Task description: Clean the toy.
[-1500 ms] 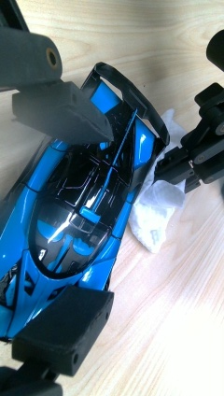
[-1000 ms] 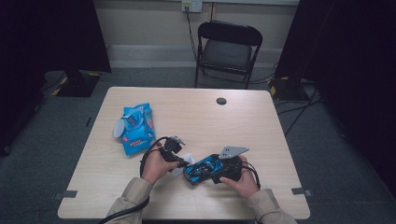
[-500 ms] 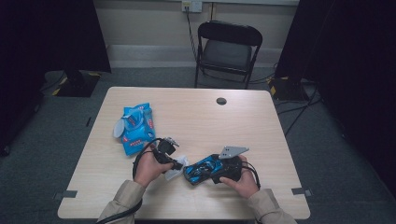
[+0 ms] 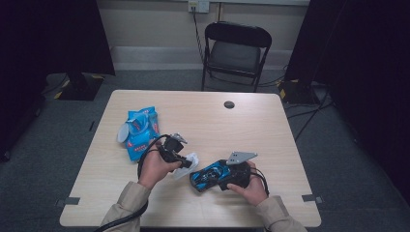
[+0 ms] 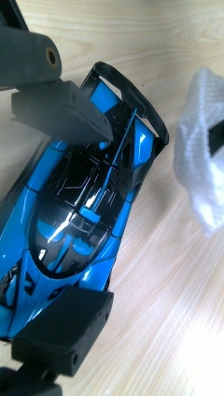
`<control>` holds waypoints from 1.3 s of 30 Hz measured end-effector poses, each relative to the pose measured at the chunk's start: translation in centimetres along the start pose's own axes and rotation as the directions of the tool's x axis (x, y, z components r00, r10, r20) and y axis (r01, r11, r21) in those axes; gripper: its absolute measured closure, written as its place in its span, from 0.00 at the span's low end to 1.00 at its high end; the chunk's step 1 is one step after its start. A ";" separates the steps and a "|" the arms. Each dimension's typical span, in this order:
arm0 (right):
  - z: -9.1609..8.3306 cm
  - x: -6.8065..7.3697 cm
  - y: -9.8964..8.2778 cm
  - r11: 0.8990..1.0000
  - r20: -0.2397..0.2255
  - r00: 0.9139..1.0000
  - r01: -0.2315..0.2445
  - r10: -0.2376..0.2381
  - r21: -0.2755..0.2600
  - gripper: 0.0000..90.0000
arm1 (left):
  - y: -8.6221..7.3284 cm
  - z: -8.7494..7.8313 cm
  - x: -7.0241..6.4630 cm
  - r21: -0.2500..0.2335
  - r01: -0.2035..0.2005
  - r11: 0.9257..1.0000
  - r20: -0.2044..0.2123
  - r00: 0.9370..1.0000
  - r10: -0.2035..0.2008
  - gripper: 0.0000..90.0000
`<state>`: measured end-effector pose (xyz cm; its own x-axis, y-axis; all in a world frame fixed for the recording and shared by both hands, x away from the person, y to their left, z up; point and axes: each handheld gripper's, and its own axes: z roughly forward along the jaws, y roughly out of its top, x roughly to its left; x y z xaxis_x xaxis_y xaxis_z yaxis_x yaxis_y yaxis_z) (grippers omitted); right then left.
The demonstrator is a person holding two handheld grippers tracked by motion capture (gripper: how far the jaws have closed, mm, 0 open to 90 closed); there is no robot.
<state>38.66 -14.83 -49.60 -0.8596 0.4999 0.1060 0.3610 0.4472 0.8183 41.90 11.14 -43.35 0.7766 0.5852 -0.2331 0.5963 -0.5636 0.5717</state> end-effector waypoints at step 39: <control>-6.8 -0.5 -1.6 0.998 0.115 0.993 0.004 0.003 -0.062 0.40 | 7.5 7.0 -6.6 -0.017 -0.157 0.988 0.169 0.973 0.157 0.87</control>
<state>36.04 -20.89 -47.13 -0.8111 0.5833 0.0428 0.3344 0.4024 0.8522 42.69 -1.02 -43.04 0.8837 0.3823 -0.2700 0.4638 -0.6384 0.6142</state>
